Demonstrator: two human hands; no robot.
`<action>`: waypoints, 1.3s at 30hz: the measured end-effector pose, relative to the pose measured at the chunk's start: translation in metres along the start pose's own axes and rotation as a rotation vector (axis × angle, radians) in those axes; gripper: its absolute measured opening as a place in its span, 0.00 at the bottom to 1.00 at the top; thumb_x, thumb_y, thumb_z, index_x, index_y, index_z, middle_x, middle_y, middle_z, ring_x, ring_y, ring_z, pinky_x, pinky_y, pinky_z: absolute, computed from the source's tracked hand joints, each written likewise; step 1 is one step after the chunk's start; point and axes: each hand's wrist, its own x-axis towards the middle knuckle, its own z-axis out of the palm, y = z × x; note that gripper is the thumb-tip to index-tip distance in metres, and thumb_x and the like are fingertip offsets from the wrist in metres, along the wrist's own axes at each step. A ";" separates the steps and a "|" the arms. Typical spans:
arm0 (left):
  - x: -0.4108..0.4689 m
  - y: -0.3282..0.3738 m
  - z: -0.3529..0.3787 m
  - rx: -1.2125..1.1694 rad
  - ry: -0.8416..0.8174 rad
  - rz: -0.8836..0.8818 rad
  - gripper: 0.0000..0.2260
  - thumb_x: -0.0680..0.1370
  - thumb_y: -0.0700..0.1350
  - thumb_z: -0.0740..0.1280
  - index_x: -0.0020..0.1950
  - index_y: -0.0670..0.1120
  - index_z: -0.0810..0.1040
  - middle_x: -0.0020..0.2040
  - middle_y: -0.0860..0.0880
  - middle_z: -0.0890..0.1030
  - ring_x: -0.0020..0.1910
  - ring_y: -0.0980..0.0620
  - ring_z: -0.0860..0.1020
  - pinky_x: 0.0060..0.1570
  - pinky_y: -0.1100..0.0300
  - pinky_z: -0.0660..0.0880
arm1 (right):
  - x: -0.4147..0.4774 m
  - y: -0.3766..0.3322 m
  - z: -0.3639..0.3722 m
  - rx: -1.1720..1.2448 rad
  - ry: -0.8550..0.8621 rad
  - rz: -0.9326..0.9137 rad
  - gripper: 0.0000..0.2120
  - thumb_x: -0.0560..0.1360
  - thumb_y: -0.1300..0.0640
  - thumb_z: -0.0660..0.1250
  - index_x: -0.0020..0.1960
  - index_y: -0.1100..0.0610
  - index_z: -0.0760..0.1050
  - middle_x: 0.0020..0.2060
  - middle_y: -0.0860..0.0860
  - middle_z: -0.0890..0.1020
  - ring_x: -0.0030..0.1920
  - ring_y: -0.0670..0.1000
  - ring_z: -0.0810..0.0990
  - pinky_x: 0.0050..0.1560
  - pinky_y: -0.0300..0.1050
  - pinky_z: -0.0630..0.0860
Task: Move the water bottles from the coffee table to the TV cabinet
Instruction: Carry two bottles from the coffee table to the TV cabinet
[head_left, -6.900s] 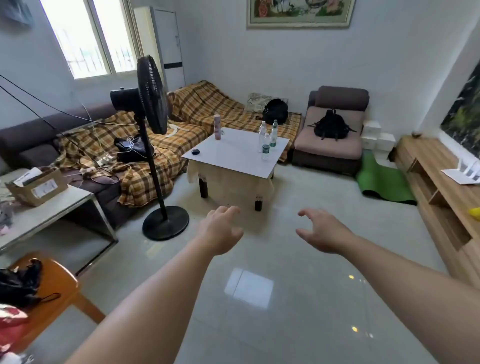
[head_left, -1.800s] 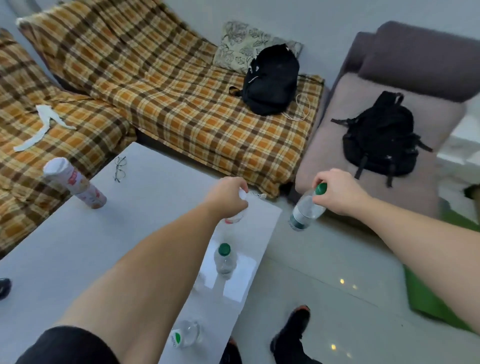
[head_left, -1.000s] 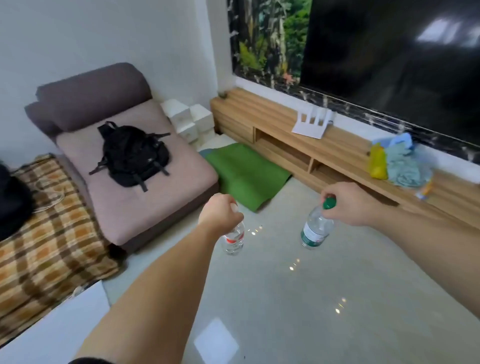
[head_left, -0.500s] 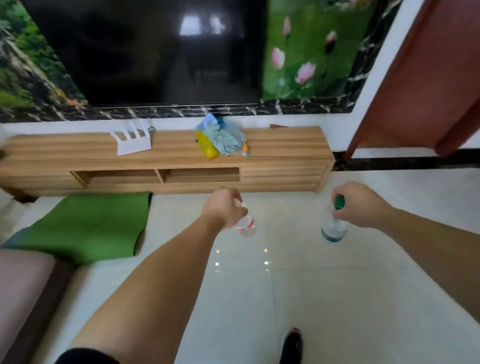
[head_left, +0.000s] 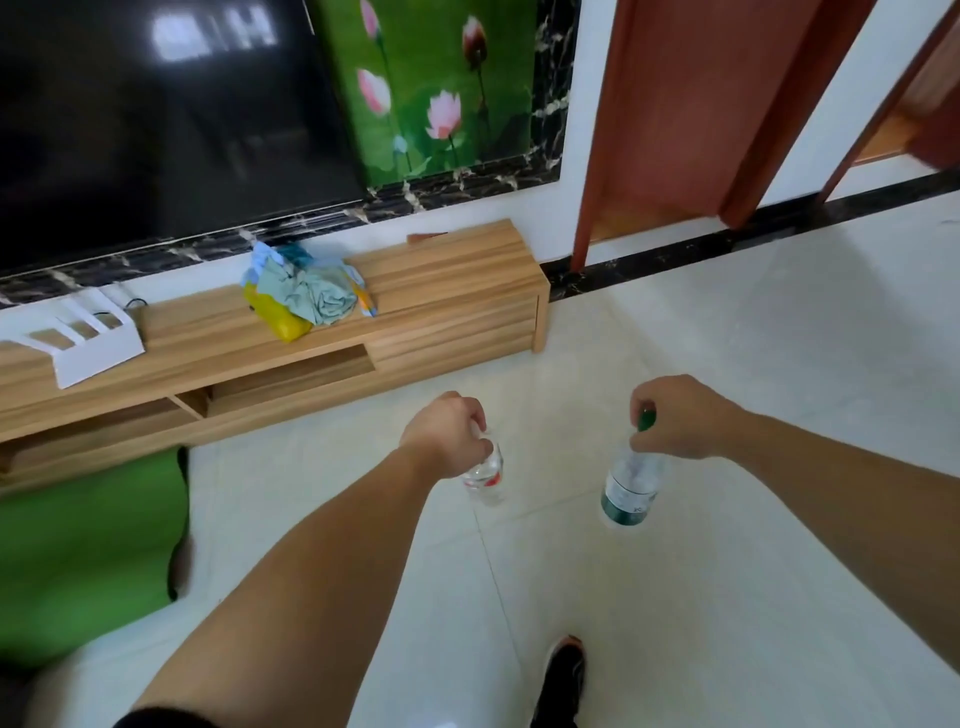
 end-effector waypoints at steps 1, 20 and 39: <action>0.004 0.002 -0.003 0.010 -0.002 -0.010 0.12 0.71 0.47 0.69 0.53 0.48 0.79 0.52 0.49 0.74 0.53 0.46 0.76 0.48 0.59 0.72 | 0.006 0.003 -0.001 -0.007 -0.030 -0.014 0.05 0.66 0.59 0.71 0.38 0.56 0.75 0.36 0.48 0.76 0.34 0.48 0.73 0.34 0.40 0.70; 0.091 0.052 -0.089 0.093 0.206 -0.113 0.11 0.71 0.50 0.69 0.52 0.49 0.80 0.55 0.48 0.79 0.55 0.46 0.78 0.47 0.59 0.73 | 0.113 -0.003 -0.120 -0.003 0.078 -0.212 0.06 0.64 0.57 0.71 0.39 0.55 0.77 0.39 0.52 0.80 0.41 0.55 0.81 0.40 0.51 0.79; 0.370 0.075 -0.092 0.025 0.070 -0.090 0.12 0.70 0.48 0.70 0.53 0.51 0.80 0.57 0.50 0.77 0.55 0.46 0.78 0.46 0.61 0.71 | 0.346 0.066 -0.184 -0.069 0.080 -0.056 0.06 0.67 0.59 0.71 0.42 0.57 0.75 0.42 0.51 0.74 0.38 0.50 0.74 0.35 0.41 0.70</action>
